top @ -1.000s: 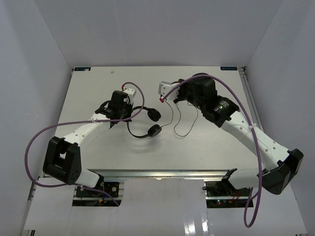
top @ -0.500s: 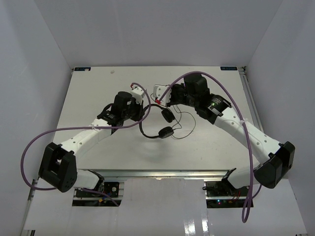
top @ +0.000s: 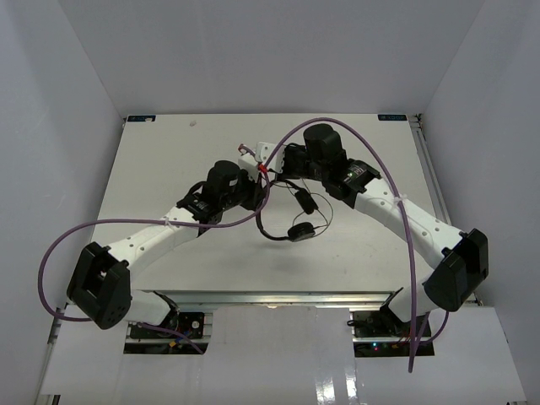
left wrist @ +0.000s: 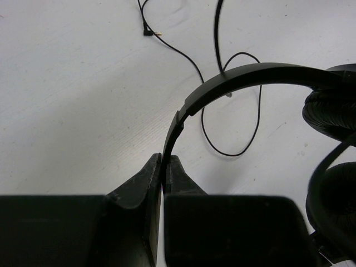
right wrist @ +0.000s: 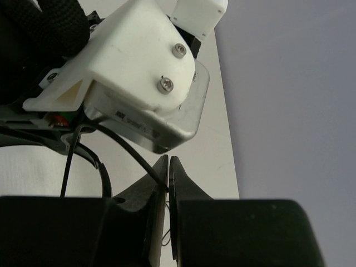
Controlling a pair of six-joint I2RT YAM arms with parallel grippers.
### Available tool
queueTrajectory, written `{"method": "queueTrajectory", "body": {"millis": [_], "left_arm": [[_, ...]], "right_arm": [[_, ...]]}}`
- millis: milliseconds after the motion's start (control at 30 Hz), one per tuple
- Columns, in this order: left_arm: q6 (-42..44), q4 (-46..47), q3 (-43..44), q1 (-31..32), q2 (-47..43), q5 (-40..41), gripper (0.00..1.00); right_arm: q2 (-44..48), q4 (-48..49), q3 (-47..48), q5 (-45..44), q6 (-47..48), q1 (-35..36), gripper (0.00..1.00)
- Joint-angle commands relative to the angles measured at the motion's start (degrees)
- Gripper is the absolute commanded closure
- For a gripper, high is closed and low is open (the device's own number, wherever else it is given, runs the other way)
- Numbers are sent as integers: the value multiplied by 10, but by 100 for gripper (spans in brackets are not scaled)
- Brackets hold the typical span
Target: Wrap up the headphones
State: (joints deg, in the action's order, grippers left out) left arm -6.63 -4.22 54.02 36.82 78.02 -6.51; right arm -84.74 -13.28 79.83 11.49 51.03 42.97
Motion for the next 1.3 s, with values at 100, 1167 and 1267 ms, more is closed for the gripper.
{"method": "queueTrajectory", "body": {"millis": [100,1167,1267], "left_arm": [[-18,38,30,29,-40,-6,100],[-53,82,33,91,-105,18,100],[-64,88,20,91,-117,21,100]], "right_arm": [[-26,32,18,16,-41,-27,92],[-100,73,68,113,-253,-174,92],[-93,91,61,134,-286,-198,92]]}}
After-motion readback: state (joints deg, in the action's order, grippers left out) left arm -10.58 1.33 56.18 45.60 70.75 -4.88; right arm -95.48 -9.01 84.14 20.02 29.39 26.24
